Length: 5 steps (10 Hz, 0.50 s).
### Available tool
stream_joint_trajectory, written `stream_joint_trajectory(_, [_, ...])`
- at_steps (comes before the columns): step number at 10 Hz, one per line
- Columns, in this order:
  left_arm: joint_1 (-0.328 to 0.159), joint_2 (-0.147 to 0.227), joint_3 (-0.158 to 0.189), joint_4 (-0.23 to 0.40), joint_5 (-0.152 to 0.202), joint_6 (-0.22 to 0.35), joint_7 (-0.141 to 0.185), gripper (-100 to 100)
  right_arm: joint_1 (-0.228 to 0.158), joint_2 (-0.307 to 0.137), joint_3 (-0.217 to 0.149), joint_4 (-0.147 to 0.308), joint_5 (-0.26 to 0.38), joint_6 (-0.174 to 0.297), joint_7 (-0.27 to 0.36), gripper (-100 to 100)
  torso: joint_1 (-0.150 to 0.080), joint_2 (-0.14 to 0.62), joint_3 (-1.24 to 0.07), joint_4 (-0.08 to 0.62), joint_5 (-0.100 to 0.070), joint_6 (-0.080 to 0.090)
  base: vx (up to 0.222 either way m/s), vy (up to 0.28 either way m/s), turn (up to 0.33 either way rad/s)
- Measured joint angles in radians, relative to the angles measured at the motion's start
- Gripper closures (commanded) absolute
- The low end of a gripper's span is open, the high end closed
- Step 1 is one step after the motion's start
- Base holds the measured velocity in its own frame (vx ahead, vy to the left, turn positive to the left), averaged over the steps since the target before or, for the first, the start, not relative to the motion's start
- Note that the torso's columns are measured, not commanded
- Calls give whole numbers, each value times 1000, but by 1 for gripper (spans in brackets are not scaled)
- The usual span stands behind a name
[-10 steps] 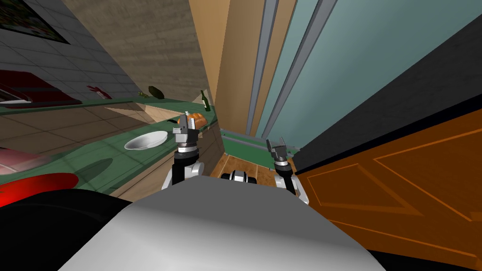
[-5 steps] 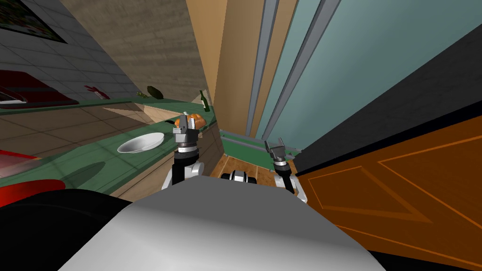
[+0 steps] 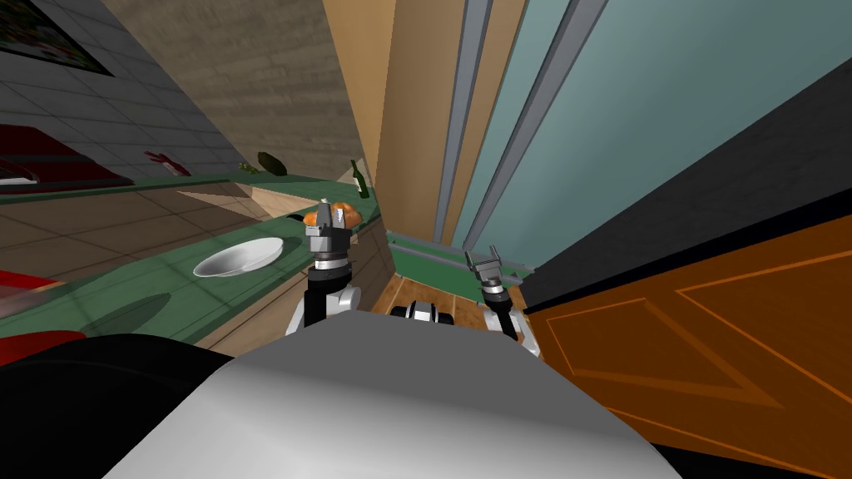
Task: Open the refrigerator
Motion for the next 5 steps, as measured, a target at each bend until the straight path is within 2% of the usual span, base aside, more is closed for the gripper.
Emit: stream_joint_trajectory(5, [0,0,0,0,0,0,0,0,-20,-5,-11,83,23,-45,142,-100,0,0,0,0,0,0,53,-12,-4])
